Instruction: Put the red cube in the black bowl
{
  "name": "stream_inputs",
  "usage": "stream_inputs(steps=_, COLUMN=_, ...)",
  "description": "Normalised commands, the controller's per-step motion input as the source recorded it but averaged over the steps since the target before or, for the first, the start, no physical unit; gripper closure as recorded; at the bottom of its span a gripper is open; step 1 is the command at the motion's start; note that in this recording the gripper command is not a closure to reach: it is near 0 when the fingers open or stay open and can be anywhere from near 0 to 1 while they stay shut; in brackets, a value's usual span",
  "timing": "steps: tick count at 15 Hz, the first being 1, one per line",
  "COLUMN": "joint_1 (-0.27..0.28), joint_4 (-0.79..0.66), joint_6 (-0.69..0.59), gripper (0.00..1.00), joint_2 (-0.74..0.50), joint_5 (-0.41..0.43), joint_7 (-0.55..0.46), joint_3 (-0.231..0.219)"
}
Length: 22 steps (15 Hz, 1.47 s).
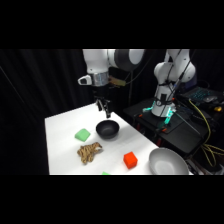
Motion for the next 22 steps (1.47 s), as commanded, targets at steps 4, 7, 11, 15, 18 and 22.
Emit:
stream_inputs(steps=4, joint_1=0.026, joint_4=0.00, joint_6=0.03, gripper=0.00, joint_2=0.03, joint_5=0.073, joint_7=0.08, joint_3=0.061)
stream_inputs(steps=7, joint_1=0.099, joint_4=-0.01, joint_6=0.06, gripper=0.00, joint_2=0.01, joint_5=0.153, joint_7=0.19, joint_3=0.114)
stream_inputs(steps=11, joint_1=0.135, joint_4=-0.10, joint_6=0.11, gripper=0.00, joint_2=-0.10, joint_5=0.132, joint_7=0.34, joint_3=0.114)
stream_inputs(steps=15, joint_1=0.149, joint_4=-0.18, joint_6=0.23, gripper=0.00, joint_2=-0.10, joint_5=0.011, joint_7=0.47, joint_3=0.092)
stream_inputs(steps=18, joint_1=0.129, joint_4=-0.13, joint_6=0.30, gripper=0.00, joint_2=0.01, joint_5=-0.021, joint_7=0.41, joint_3=0.076)
stream_inputs(steps=22, joint_1=0.097, joint_4=0.00, joint_6=0.34, gripper=0.00, joint_2=0.17, joint_5=-0.104, joint_7=0.32, joint_3=0.028)
